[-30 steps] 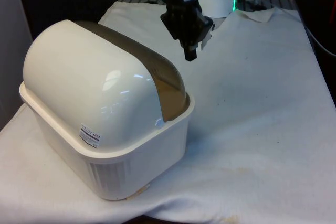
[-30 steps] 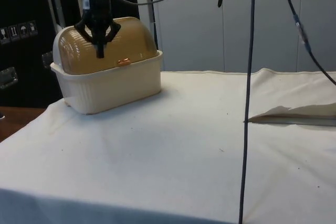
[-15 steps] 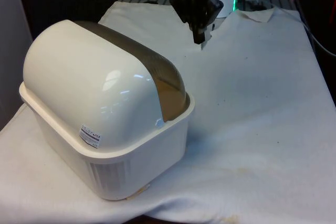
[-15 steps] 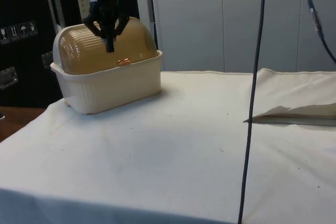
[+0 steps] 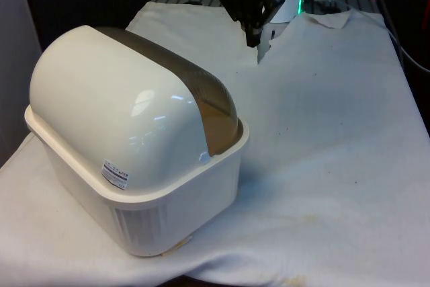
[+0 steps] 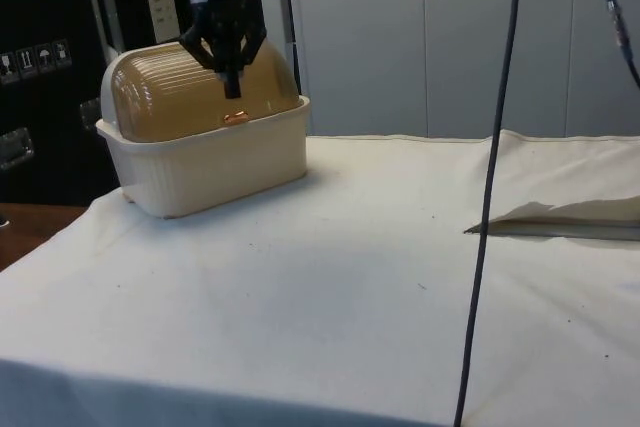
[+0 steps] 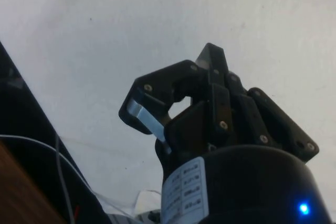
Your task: Open the lid, then close it.
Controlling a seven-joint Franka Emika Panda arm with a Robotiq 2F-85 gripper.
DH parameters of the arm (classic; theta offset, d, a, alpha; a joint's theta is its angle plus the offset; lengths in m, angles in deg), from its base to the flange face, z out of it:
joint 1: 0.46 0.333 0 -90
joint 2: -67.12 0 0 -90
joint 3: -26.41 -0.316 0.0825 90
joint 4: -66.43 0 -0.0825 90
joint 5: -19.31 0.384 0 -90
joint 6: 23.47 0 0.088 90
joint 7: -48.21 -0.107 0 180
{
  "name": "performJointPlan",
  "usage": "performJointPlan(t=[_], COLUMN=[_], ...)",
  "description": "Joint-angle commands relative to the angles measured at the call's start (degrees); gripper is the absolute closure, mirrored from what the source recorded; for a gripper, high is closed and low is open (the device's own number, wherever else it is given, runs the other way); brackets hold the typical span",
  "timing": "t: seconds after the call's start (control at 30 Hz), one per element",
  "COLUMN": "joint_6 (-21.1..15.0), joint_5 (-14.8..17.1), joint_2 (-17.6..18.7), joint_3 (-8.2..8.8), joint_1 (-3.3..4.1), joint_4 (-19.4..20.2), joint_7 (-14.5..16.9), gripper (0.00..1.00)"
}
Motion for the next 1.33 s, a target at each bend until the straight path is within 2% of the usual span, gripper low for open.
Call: performJointPlan(t=[0.0, 0.2, 0.23, 0.27, 0.4, 0.43, 0.47, 0.67, 0.7, 0.73, 0.93, 0.97, 1.0, 1.17, 1.3], joint_6=[-0.6, -0.7, 0.0, -0.7, -1.1, -0.1, -1.2, -2.1, -1.1, -2.3, -4.4, -3.4, -4.9, -7.3, -7.3], joint_5=[-0.7, -2.7, -2.3, -2.9, -3.7, -3.4, -3.8, -4.8, -4.5, -4.9, -5.7, -5.4, -5.7, -5.7, -5.4], joint_2=[-0.9, -2.6, -2.1, -2.9, -3.8, -3.3, -4.0, -5.3, -4.8, -5.5, -7.3, -6.7, -7.6, -9.5, -9.7], joint_3=[0.00, -0.29, -0.34, -0.34, -0.40, -0.46, -0.46, -0.57, -0.63, -0.57, -0.69, -0.74, -0.69, -0.86, -0.92], joint_1=[0.23, 0.23, 0.00, 0.23, 0.23, 0.00, 0.23, 0.23, 0.00, 0.23, 0.23, 0.00, 0.23, 0.11, 0.00], joint_4=[1.3, 3.7, 2.9, 4.1, 5.9, 5.2, 6.2, 8.8, 8.0, 9.1, 12.4, 11.7, 12.9, 16.2, 16.9], joint_7=[0.2, 1.1, 0.9, 1.3, 2.1, 2.0, 2.2, 3.2, 3.2, 3.3, 3.8, 4.0, 3.9, 4.3, 4.4], gripper=[1.00, 1.00, 1.00, 1.00, 1.00, 1.00, 1.00, 1.00, 1.00, 1.00, 1.00, 1.00, 1.00, 1.00, 1.00])
